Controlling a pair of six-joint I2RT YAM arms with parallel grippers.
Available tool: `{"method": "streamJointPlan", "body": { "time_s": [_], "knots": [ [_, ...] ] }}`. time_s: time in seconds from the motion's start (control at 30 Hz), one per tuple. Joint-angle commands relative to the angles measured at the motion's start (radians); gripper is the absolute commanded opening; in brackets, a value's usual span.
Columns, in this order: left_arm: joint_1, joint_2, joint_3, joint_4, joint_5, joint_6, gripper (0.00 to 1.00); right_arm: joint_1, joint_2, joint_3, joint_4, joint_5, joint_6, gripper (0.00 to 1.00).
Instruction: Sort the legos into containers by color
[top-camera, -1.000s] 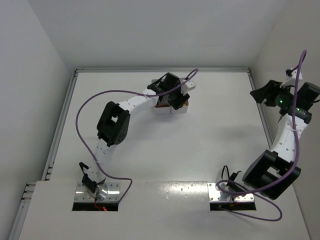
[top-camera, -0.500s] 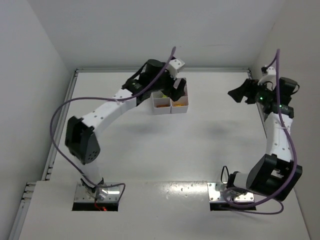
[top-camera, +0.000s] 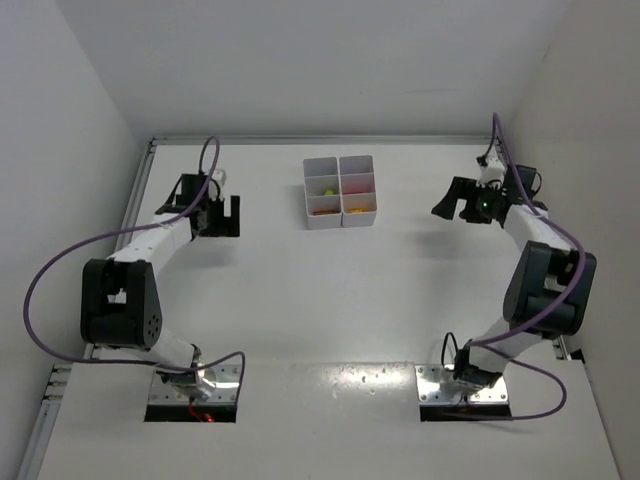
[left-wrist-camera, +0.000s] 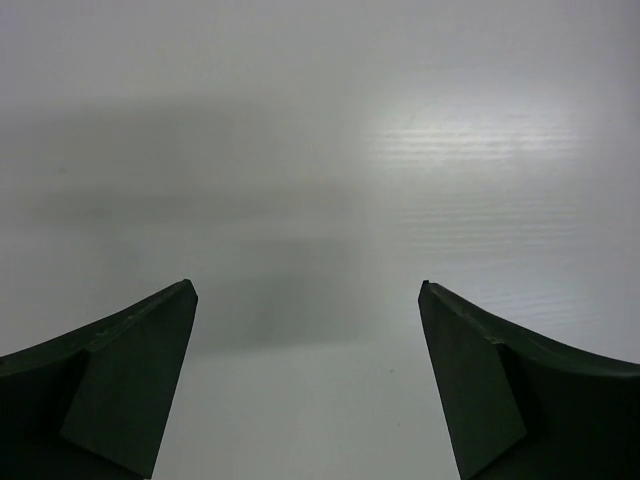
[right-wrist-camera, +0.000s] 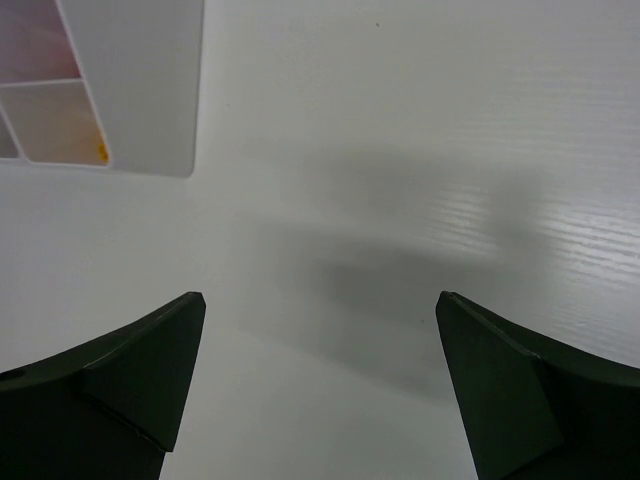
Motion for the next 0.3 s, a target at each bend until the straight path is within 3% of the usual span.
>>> {"method": "streamJointPlan", "body": {
  "time_s": [0.0,0.27],
  "knots": [
    [0.059,-0.051,-0.053,0.014,-0.036,0.000,1.00,0.026,0.050,0.054,0.003,0.058,-0.124,0.99],
    [0.173,0.009,-0.105,0.076,-0.031,0.020,1.00,0.026,0.124,0.083,-0.026,0.086,-0.192,1.00]
  ]
}}
